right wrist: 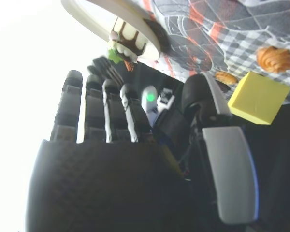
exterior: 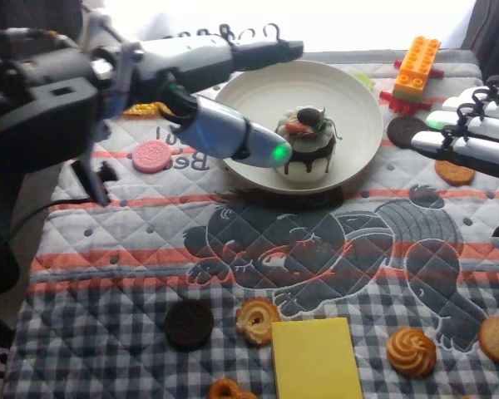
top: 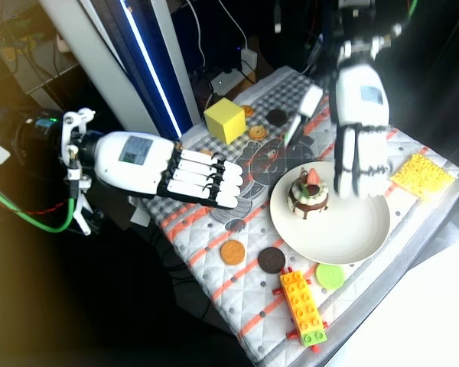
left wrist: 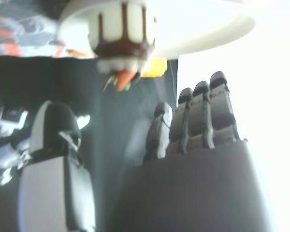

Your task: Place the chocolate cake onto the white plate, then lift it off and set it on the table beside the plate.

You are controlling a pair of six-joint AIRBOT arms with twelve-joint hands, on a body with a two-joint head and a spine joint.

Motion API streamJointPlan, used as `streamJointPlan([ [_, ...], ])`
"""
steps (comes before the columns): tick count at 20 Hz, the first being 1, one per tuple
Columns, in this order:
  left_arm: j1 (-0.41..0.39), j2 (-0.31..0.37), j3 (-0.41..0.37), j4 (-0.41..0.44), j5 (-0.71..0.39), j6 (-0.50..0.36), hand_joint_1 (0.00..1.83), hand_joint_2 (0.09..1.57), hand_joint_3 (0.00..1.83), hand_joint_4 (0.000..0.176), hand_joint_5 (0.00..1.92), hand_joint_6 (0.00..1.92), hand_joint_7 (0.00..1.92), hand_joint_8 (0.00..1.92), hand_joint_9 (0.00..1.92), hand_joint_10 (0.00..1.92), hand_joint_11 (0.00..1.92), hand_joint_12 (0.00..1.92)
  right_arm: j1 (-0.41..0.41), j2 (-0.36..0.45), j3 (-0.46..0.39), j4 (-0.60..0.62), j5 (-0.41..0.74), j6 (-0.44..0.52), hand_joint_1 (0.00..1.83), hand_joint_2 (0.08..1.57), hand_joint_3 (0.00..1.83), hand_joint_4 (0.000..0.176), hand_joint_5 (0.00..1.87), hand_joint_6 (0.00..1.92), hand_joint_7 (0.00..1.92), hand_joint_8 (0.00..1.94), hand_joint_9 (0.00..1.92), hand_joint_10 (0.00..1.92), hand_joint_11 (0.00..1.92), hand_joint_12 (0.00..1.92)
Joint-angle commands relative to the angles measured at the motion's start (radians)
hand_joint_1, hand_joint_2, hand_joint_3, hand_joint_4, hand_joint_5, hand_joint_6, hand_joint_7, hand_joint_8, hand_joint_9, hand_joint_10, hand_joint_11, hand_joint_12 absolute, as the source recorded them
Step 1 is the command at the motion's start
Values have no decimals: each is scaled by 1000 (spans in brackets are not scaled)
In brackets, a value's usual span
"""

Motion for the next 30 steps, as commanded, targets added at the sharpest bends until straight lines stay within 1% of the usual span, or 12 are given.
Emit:
streamJointPlan([
  [1, 3, 34, -27, 10, -150, -2, 502, 972, 0, 176, 0, 0, 0, 0, 0, 0, 0, 0, 12, 6, 1, 19, 108, -1, 621, 1293, 0, 0, 0, 0, 0, 0, 0, 0, 0, 180],
  [4, 35, 116, -103, 42, -186, -2, 518, 1086, 26, 145, 0, 0, 0, 0, 0, 0, 0, 0, 20, 5, 3, 18, 110, -1, 645, 1271, 0, 0, 0, 0, 0, 0, 0, 0, 0, 359],
  [7, 109, 231, -211, 72, -288, -2, 737, 1120, 29, 165, 0, 0, 0, 0, 0, 0, 0, 0, 40, -20, 23, 21, 111, 0, 733, 1251, 0, 0, 0, 0, 0, 0, 0, 0, 0, 126],
  [9, 154, 277, -250, 72, -333, -9, 728, 1222, 32, 121, 0, 0, 0, 0, 0, 0, 0, 0, 65, -45, 44, 24, 111, 3, 737, 1246, 0, 0, 0, 0, 0, 0, 0, 0, 37, 22],
  [10, 184, 300, -271, 72, -349, -16, 732, 1243, 37, 109, 0, 0, 0, 0, 0, 0, 0, 0, 78, -59, 57, 26, 110, 8, 762, 1225, 0, 0, 0, 0, 0, 0, 0, 0, 7, 440],
  [11, 212, 318, -291, 75, -362, -18, 676, 1267, 7, 19, 55, 9, 6, 0, 4, 1, 0, 505, 95, -74, 71, 26, 106, 9, 780, 1225, 0, 0, 0, 0, 0, 0, 4, 0, 0, 1106],
  [13, 247, 338, -313, 102, -366, -39, 640, 1296, 8, 0, 121, 24, 80, 18, 95, 34, 0, 843, 128, -103, 96, 26, 85, 9, 808, 1238, 3, 4, 0, 0, 0, 0, 0, 0, 0, 1020],
  [14, 265, 347, -320, 151, -355, -104, 621, 1318, 6, 0, 216, 45, 251, 74, 236, 105, 0, 1141, 165, -137, 125, 26, 52, 9, 904, 1254, 3, 0, 29, 6, 0, 0, 0, 0, 0, 662],
  [19, 294, 355, -333, 189, -319, -141, 709, 1268, 0, 7, 335, 11, 276, 233, 58, 772, 0, 1378, 245, -242, 211, 22, -37, 9, 911, 1243, 0, 0, 40, 3, 1, 0, 2, 0, 0, 413],
  [22, 300, 359, -342, 206, -293, -141, 688, 1277, 0, 31, 314, 2, 279, 149, 3, 1011, 0, 1568, 292, -326, 272, 18, -91, 9, 950, 1212, 0, 0, 57, 8, 0, 0, 107, 55, 0, 1250],
  [26, 296, 356, -343, 219, -277, -141, 648, 1289, 6, 14, 343, 7, 322, 101, 25, 1010, 0, 1577, 324, -420, 340, 18, -134, 8, 950, 1230, 1, 0, 60, 1, 0, 0, 2, 1, 0, 736],
  [30, 289, 346, -343, 230, -276, -142, 619, 1304, 5, 9, 371, 13, 329, 82, 24, 1019, 0, 1558, 357, -500, 398, 10, -185, 7, 1024, 1194, 0, 0, 127, 8, 92, 10, 188, 57, 0, 1252],
])
